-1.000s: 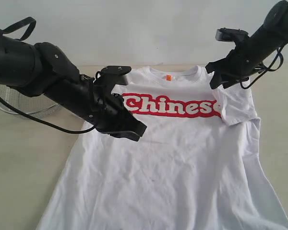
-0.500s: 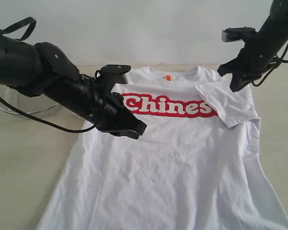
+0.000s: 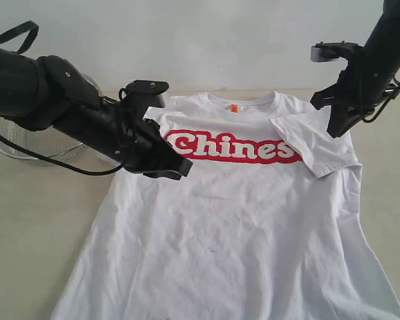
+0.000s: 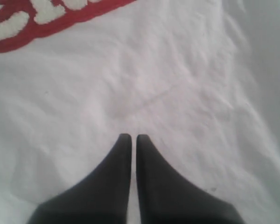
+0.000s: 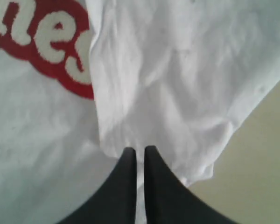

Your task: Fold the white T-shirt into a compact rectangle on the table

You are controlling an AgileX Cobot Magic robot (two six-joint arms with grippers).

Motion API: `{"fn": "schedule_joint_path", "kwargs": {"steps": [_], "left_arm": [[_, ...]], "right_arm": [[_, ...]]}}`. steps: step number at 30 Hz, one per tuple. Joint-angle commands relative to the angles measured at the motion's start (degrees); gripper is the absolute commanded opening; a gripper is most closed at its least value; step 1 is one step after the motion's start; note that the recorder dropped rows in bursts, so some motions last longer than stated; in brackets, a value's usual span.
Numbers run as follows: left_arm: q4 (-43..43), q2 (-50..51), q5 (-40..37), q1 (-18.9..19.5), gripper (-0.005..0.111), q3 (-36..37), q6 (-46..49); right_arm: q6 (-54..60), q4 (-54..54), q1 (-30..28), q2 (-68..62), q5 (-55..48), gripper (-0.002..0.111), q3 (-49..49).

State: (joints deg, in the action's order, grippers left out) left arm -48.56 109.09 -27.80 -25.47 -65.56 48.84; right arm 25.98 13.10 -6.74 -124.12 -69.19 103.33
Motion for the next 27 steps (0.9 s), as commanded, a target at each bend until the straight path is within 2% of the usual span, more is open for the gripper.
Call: {"fn": "schedule_joint_path", "kwargs": {"steps": [1, 8, 14, 18, 27], "left_arm": [[0.0, -0.7, 2.0, 0.4, 0.005, 0.1, 1.4], [0.0, -0.7, 6.1, 1.1, 0.005, -2.6, 4.8], [0.0, -0.7, 6.2, 2.8, 0.005, -4.5, 5.2], [0.0, -0.7, 4.1, 3.6, 0.005, -4.5, 6.0], [0.0, -0.7, 4.0, 3.6, 0.005, -4.5, 6.3]], "right_arm": [[-1.6, 0.1, -0.1, 5.9, -0.8, 0.000, -8.1], [-8.0, 1.6, -0.1, 12.9, -0.5, 0.000, -21.7], [-7.4, 3.6, 0.0, 13.4, 9.9, 0.000, -33.2], [-7.3, 3.6, 0.0, 13.4, 14.7, 0.000, -36.5], [-7.5, 2.7, 0.0, 13.1, 17.9, 0.000, -38.0]]}}
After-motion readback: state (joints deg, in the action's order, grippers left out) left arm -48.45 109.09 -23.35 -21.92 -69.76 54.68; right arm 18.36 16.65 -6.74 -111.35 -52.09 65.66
